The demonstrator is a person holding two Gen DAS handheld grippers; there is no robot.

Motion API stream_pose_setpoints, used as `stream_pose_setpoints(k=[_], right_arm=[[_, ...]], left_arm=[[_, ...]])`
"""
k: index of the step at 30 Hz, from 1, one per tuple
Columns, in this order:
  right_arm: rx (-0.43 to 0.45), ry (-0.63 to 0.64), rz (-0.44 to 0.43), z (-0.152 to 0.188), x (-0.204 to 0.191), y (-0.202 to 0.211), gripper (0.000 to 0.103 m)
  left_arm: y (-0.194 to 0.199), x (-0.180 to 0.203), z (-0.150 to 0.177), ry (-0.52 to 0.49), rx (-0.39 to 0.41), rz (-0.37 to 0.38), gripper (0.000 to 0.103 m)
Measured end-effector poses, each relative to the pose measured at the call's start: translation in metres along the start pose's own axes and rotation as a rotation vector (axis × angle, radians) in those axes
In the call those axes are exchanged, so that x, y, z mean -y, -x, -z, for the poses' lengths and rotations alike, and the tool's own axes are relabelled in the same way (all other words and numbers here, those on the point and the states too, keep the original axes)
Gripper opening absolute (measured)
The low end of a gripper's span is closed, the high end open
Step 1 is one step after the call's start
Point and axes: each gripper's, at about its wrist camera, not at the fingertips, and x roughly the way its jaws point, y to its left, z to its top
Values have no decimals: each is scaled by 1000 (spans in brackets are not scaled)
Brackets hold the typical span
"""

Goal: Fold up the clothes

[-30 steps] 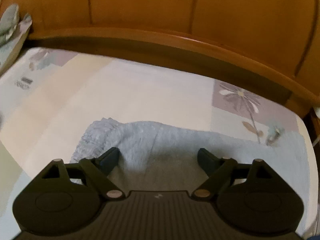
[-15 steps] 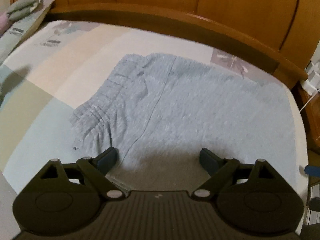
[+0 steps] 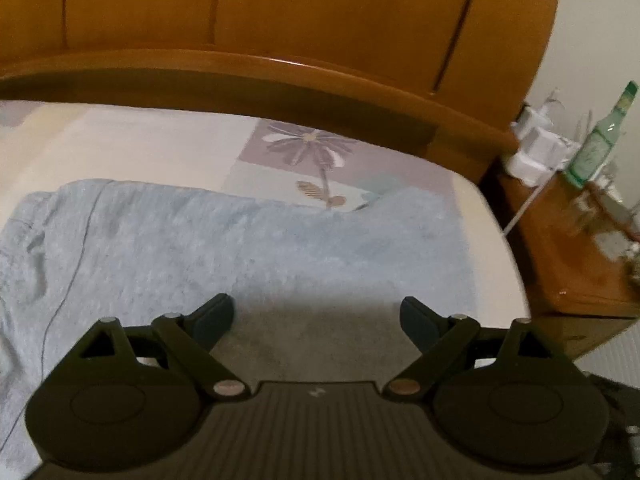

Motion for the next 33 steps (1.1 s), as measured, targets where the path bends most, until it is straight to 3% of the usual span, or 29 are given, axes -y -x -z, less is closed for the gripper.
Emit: stream_pose_setpoints(k=[4, 12, 15, 21, 25, 33], right_arm=[[-22, -3, 9, 0, -1, 0, 103], [-130, 76, 88, -3, -16, -3, 103], [-136, 106, 109, -6, -28, 6, 103], [-158, 98, 106, 1, -53, 33, 103], [-174, 137, 144, 13, -75, 56, 103], [-213, 167, 236, 44, -101, 89, 103]], left_arm=[[17, 2, -5, 37, -14, -36, 91], [102, 24, 25, -76, 119, -241, 96], [132, 36, 47, -93, 144, -266, 101], [181, 53, 105, -11, 197, -313, 101], [202, 66, 138, -14, 179, -397, 101], [238, 89, 182, 45, 163, -438, 101]])
